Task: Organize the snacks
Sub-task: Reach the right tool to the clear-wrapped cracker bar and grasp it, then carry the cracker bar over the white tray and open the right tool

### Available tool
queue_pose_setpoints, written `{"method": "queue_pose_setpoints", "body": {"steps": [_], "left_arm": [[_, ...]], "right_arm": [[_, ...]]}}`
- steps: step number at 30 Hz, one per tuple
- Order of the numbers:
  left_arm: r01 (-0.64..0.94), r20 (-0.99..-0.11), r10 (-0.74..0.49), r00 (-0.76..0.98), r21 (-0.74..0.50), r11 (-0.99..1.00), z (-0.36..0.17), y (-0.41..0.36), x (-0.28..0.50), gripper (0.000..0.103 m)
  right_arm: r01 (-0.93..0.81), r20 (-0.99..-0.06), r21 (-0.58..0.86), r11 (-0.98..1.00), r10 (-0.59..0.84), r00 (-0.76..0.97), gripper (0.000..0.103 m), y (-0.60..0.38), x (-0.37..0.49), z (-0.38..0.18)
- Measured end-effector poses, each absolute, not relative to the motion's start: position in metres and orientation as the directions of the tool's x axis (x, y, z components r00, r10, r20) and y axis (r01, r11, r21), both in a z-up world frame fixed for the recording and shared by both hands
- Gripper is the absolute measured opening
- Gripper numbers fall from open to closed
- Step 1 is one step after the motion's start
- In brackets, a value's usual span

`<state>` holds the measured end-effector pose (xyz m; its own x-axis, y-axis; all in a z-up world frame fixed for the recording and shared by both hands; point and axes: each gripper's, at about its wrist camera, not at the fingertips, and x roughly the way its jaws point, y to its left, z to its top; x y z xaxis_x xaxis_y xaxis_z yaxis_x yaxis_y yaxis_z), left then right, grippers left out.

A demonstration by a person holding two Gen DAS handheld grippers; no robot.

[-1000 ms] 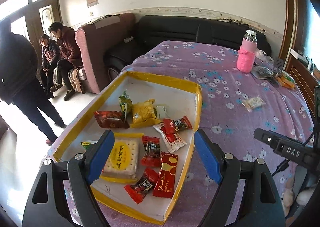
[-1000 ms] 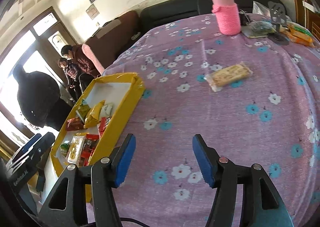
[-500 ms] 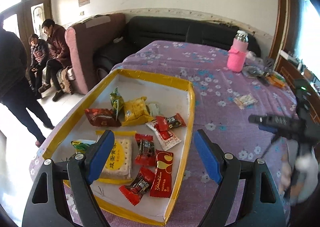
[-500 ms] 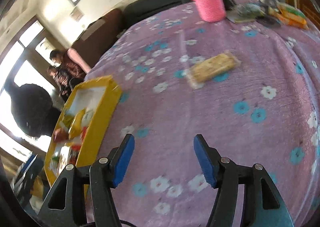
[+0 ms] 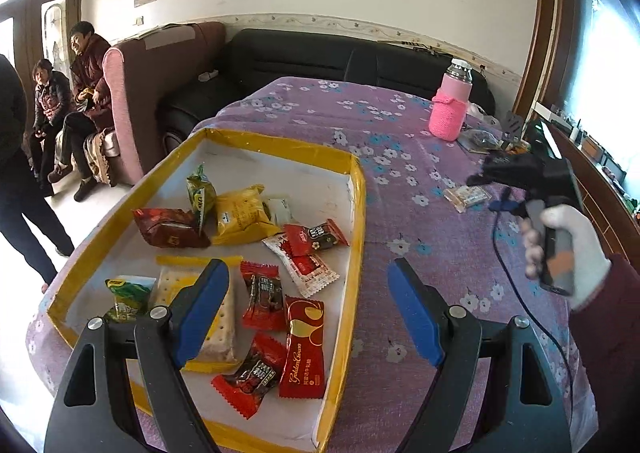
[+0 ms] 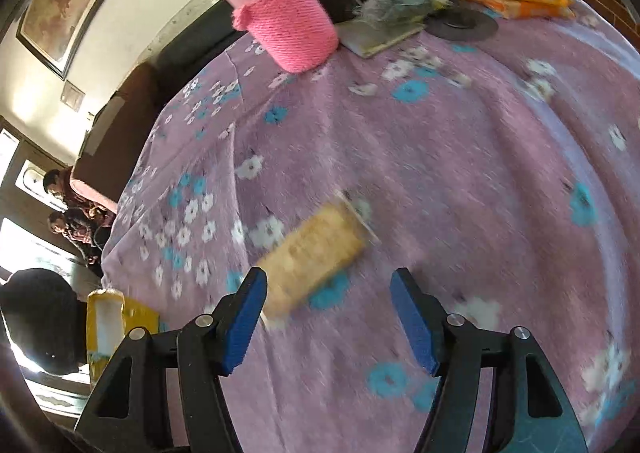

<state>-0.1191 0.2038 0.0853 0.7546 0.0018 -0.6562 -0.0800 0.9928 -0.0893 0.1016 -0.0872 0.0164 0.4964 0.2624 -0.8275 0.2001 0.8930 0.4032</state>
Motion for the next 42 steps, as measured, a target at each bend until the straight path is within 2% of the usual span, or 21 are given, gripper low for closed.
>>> {"method": "queue_pose_setpoints", "body": {"steps": [3,7,9,10,11,12,13,21,29,30,31,32,38,42], "left_arm": [[-0.083,-0.662,-0.005,0.750,-0.100,0.992,0.083,0.206,-0.117,0.082],[-0.084,-0.675,-0.021,0.738,-0.122,0.989,0.079,0.209,-0.115,0.082],[-0.083,-0.675,-0.024,0.737,-0.125,0.989,0.079,0.210,-0.116,0.082],[-0.082,-0.674,-0.024,0.739,-0.126,0.989,0.080,0.209,-0.118,0.082],[-0.082,-0.672,-0.025,0.740,-0.127,0.988,0.080,0.210,-0.119,0.082],[-0.082,-0.670,-0.027,0.742,-0.130,0.988,0.081,0.211,-0.120,0.082],[-0.084,-0.668,-0.028,0.744,-0.135,0.987,0.082,0.212,-0.122,0.082],[-0.132,-0.658,-0.034,0.753,-0.200,0.971,0.084,0.238,-0.129,0.082],[-0.251,-0.643,0.042,0.765,-0.237,0.939,0.086,0.291,-0.145,0.082],[-0.262,-0.644,0.049,0.763,-0.240,0.935,0.084,0.297,-0.146,0.082],[-0.273,-0.647,0.053,0.760,-0.244,0.931,0.083,0.303,-0.147,0.082],[-0.284,-0.653,0.055,0.756,-0.250,0.926,0.079,0.311,-0.147,0.082],[-0.312,-0.676,0.051,0.735,-0.270,0.911,0.063,0.335,-0.154,0.082],[-0.329,-0.668,0.069,0.741,-0.271,0.905,0.061,0.344,-0.159,0.082]], "right_arm": [[0.173,-0.847,0.310,0.935,0.189,0.497,0.071,-0.068,0.114,0.016],[0.104,-0.873,0.070,0.992,0.011,0.488,0.073,-0.028,0.121,0.011],[0.079,-0.868,0.035,0.996,-0.009,0.497,0.065,-0.022,0.120,0.011],[0.078,-0.867,0.027,0.997,-0.015,0.499,0.051,-0.021,0.119,0.012],[0.074,-0.865,0.005,0.997,-0.033,0.501,0.042,-0.020,0.117,0.013],[0.057,-0.863,0.026,0.998,-0.006,0.506,0.032,-0.022,0.114,0.014],[0.044,-0.862,0.075,0.996,0.042,0.506,0.031,-0.026,0.110,0.015],[0.001,-0.811,0.201,0.980,0.166,0.561,0.030,-0.036,0.064,0.042],[-0.300,-0.770,0.264,0.917,0.388,0.507,0.030,0.066,0.028,0.087],[-0.338,-0.774,0.261,0.904,0.405,0.486,0.028,0.085,0.024,0.087],[-0.369,-0.779,0.262,0.892,0.421,0.465,0.020,0.100,0.022,0.086],[-0.406,-0.786,0.266,0.874,0.441,0.433,0.017,0.121,0.020,0.084],[-0.468,-0.823,0.189,0.863,0.399,0.403,0.016,0.186,0.022,0.064],[-0.432,-0.802,0.256,0.865,0.440,0.405,0.020,0.183,0.023,0.060]]}}
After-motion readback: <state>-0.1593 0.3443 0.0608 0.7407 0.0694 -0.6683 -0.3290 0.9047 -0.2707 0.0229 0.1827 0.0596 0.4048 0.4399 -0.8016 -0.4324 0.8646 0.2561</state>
